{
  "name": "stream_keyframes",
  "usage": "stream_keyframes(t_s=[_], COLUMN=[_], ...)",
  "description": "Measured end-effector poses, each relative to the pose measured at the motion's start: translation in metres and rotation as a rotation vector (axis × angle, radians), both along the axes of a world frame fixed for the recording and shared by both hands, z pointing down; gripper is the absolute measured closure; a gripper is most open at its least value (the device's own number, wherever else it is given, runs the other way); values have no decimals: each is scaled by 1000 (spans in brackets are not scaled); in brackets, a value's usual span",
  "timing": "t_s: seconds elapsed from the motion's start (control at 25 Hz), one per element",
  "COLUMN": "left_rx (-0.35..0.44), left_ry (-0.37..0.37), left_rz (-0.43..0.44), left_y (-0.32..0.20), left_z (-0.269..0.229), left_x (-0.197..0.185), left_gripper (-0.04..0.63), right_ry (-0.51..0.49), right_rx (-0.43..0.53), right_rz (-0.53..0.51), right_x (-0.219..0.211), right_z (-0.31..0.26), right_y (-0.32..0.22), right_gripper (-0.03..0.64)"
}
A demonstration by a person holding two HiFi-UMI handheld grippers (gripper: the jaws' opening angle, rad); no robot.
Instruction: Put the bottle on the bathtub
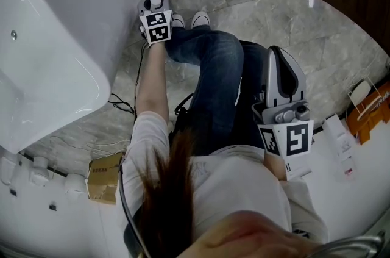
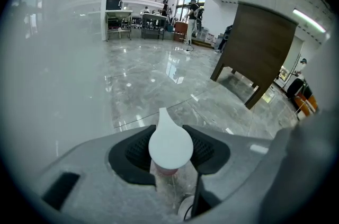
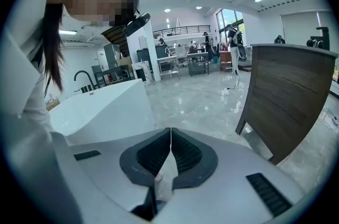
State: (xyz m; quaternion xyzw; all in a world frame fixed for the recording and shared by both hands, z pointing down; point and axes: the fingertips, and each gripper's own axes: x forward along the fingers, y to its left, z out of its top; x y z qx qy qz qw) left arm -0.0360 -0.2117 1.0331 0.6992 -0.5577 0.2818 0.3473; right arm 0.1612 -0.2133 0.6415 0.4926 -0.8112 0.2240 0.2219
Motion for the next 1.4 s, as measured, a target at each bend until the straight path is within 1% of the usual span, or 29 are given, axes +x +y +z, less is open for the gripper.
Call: stream_keyframes(t_s=[0.08,0.2,0.32,0.4,0.56,0.68,0.72,0.88,0.96,1.04,1.12,1.2,1.4], left_rx=[-3,13,21,1,-53,-74,-80,-90,-88,-92,-104,-109,-77], left_ry=[-4,-7,-4,1,-7,-16,-18,-31,-15,8,27,36,27], left_rz=[7,19,2,3,59,33,36,106,105,97,87,72,57], left_y=[0,-6,-11,-8,3,-1,-1,-1,-1,0,2,1,-5], left_z=[2,0,0,2,13,13,13,15,17,19,19,9,-39], left_x=[3,6,6,8,21,17,16,21,22,24,25,22,16], left_gripper=[433,433,433,433,433,436,436,436,434,409,351,319,310], right_ry=[2,5,-1,-6,-14,-15,-13,-2,-1,2,6,7,-15], right_rx=[-6,-12,-11,-15,-32,-35,-34,-31,-32,-40,-61,-88,-130], right_rz=[10,25,38,45,55,54,59,75,79,78,78,83,82], right_x=[2,4,5,4,0,-1,1,7,6,6,6,6,1], right_z=[1,1,2,2,1,-6,-8,-8,-6,-4,-3,-5,-30], right_y=[0,-2,-6,-8,-8,-6,-6,-8,-9,-8,-6,-4,6], right_gripper=[603,603,603,603,603,603,603,603,603,603,603,603,603])
